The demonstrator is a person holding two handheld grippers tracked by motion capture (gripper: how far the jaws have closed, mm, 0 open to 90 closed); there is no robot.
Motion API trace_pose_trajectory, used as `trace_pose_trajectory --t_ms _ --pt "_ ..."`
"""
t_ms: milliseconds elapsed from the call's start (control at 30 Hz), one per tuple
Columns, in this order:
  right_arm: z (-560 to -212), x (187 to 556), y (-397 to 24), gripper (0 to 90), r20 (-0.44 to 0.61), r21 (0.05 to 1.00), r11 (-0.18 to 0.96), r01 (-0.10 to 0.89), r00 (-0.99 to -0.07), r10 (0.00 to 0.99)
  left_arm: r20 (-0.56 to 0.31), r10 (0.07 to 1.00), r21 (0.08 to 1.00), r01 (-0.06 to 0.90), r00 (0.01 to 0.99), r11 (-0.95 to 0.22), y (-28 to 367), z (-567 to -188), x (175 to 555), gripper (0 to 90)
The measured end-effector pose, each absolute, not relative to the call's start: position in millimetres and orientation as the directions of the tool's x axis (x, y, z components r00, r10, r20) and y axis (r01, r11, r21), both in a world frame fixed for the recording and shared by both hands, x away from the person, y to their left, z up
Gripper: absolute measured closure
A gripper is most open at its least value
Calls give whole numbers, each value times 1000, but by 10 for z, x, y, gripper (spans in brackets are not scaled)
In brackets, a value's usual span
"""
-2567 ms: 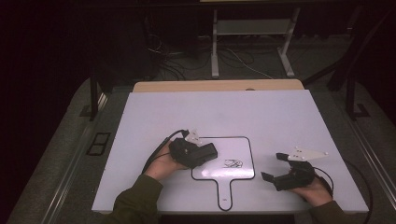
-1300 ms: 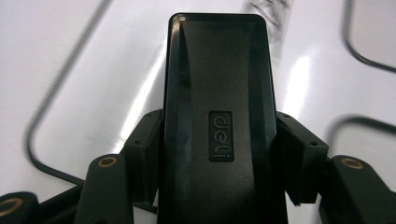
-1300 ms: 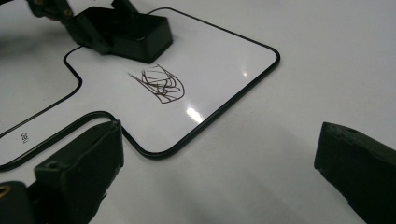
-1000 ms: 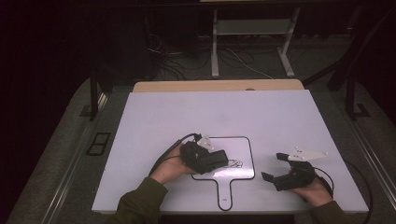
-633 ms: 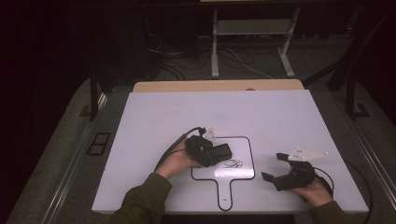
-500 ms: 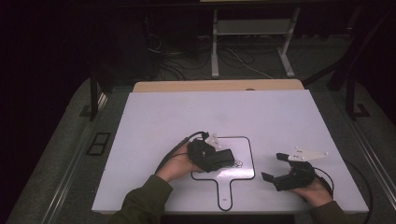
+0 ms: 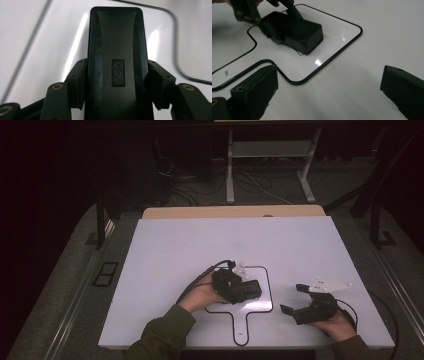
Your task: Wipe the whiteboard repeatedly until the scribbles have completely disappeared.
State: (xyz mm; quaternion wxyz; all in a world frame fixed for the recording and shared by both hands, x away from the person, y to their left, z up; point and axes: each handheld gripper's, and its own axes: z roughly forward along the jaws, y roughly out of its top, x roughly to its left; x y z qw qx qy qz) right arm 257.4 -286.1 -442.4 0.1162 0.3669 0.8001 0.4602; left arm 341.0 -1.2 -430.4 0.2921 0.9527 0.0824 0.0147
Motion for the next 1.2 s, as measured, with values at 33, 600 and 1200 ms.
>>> trace_pose_trajectory --t_ms 33,600,1200 --pt "-4424 2574 -2859 4 152 821 308 481 -704 693 -14 161 556 142 987 -819 -28 -4301 3402 392" --pt "-4425 2571 -2850 4 154 818 312 484 -705 692 -42 189 578 179 981 -796 -108 -4325 3559 392" --pt "-4425 2575 -2871 4 155 821 304 483 -701 696 -34 191 587 174 981 -790 -150 -4326 3701 392"
